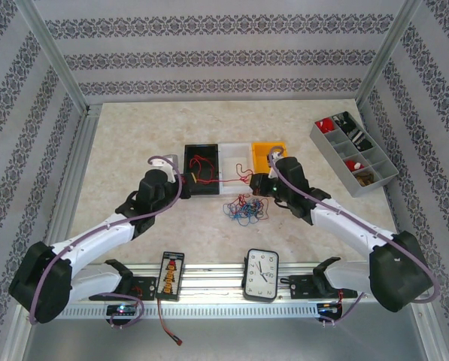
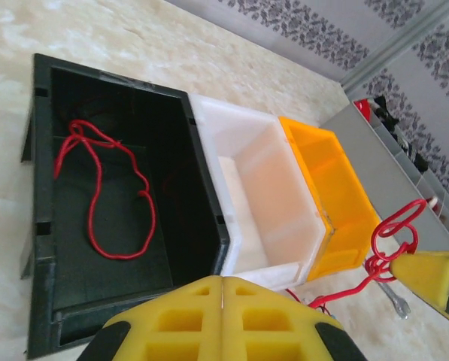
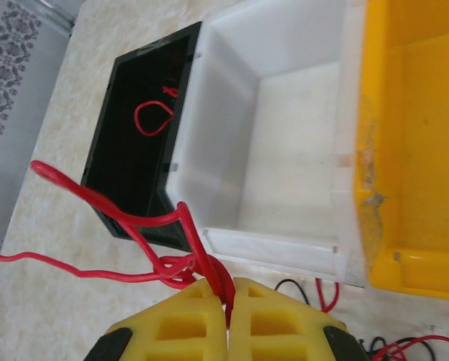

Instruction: Untangle the cables

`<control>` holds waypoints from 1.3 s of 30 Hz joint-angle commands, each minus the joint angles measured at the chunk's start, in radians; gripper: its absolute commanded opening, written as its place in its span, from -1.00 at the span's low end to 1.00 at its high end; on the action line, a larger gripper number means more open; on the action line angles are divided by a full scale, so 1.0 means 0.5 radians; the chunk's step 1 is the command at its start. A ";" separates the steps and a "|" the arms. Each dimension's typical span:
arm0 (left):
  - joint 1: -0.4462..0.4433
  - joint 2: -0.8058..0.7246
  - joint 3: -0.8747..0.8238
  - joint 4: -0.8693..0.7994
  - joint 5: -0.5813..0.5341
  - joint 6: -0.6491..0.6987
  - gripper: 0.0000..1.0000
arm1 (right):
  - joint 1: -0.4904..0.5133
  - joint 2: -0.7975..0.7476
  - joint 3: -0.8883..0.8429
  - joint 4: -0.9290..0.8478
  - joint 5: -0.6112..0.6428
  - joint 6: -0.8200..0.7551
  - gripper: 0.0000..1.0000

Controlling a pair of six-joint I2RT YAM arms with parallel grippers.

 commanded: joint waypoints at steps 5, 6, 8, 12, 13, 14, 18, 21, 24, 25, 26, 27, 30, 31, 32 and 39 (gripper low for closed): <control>0.286 -0.182 -0.071 -0.138 -0.340 -0.088 -1.00 | -0.254 -0.034 -0.135 -0.310 0.486 0.150 -1.00; 0.309 -0.193 -0.083 -0.136 -0.338 -0.115 -1.00 | -0.259 -0.037 -0.132 -0.322 0.499 0.150 -1.00; 0.351 -0.227 -0.106 -0.138 -0.352 -0.165 -1.00 | -0.287 -0.052 -0.142 -0.336 0.521 0.170 -1.00; 0.399 -0.268 -0.097 -0.169 -0.340 -0.145 -1.00 | -0.337 -0.076 -0.161 -0.325 0.495 0.175 -1.00; 0.402 -0.273 -0.089 -0.180 -0.340 -0.138 -1.00 | -0.340 -0.080 -0.162 -0.329 0.499 0.172 -1.00; 0.406 -0.284 -0.085 -0.187 -0.340 -0.130 -1.00 | -0.349 -0.086 -0.165 -0.322 0.485 0.160 -1.00; 0.408 -0.273 -0.026 -0.214 -0.267 -0.044 -1.00 | -0.287 -0.096 -0.082 -0.293 0.351 -0.031 -1.00; 0.406 -0.196 0.010 -0.156 -0.068 0.033 -1.00 | -0.149 -0.091 0.029 -0.261 0.234 -0.202 -1.00; 0.392 -0.117 0.026 0.003 0.242 0.067 -1.00 | -0.021 -0.023 0.132 -0.199 0.089 -0.280 -1.00; 0.388 -0.095 0.028 0.062 0.339 0.061 -1.00 | 0.007 0.017 0.165 -0.184 0.039 -0.285 -1.00; 0.383 -0.067 0.028 0.141 0.451 0.044 -1.00 | 0.041 0.068 0.203 -0.163 -0.019 -0.297 -1.00; 0.379 -0.037 0.035 0.213 0.550 0.022 -1.00 | 0.081 0.121 0.240 -0.140 -0.058 -0.309 -1.00; 0.343 0.058 0.065 0.334 0.699 -0.014 -1.00 | 0.197 0.285 0.362 -0.074 -0.151 -0.352 -1.00; 0.329 0.084 0.074 0.351 0.710 -0.014 -1.00 | 0.223 0.337 0.412 -0.065 -0.189 -0.356 -1.00; 0.313 0.108 0.084 0.369 0.709 -0.014 -1.00 | 0.248 0.396 0.465 -0.050 -0.250 -0.360 -1.00; 0.271 0.223 0.122 0.559 0.622 -0.093 -1.00 | 0.337 0.711 0.768 0.087 -0.378 -0.281 -1.00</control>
